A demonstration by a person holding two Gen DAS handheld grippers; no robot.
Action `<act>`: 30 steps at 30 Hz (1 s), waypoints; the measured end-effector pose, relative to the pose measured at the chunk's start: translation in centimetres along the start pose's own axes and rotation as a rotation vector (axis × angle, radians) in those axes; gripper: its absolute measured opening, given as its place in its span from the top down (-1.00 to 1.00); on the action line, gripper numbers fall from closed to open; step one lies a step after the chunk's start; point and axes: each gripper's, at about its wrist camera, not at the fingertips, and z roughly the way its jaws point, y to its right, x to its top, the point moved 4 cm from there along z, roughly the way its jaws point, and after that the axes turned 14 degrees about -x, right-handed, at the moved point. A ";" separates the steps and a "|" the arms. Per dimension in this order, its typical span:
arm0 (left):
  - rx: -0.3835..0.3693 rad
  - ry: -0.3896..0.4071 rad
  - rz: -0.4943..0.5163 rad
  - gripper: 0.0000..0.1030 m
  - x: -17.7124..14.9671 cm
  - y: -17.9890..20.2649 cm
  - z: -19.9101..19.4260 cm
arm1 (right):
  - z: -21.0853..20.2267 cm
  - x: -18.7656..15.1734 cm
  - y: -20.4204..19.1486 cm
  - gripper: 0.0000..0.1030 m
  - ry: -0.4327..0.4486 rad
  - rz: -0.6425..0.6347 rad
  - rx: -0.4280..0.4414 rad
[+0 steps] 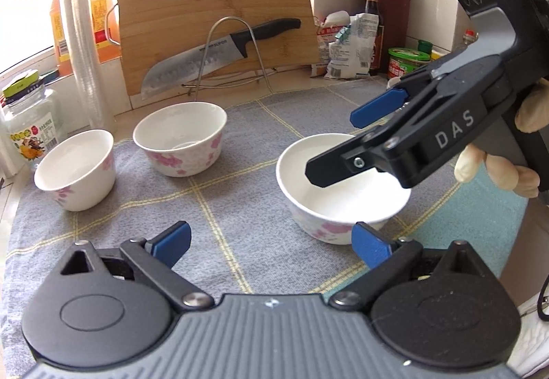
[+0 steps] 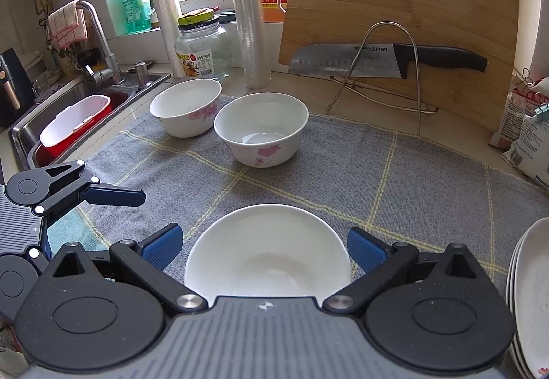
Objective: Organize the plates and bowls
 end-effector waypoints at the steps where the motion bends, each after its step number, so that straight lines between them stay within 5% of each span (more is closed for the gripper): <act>1: 0.012 0.000 -0.008 -0.93 0.0 -0.3 -0.1 | 0.0 0.2 -0.1 -1.00 0.003 -0.006 0.003; 9: 0.048 -0.007 -0.104 -0.94 0.0 -3.9 -0.5 | 0.1 1.9 -0.9 -1.00 0.029 -0.038 0.025; 20: 0.066 0.042 -0.104 -0.94 1.2 -6.9 0.7 | 1.4 4.4 -1.0 -1.00 0.037 -0.079 -0.021; 30: 0.156 0.016 -0.060 -0.94 2.8 -8.2 4.5 | 4.7 7.6 -0.9 -1.00 0.035 -0.095 -0.012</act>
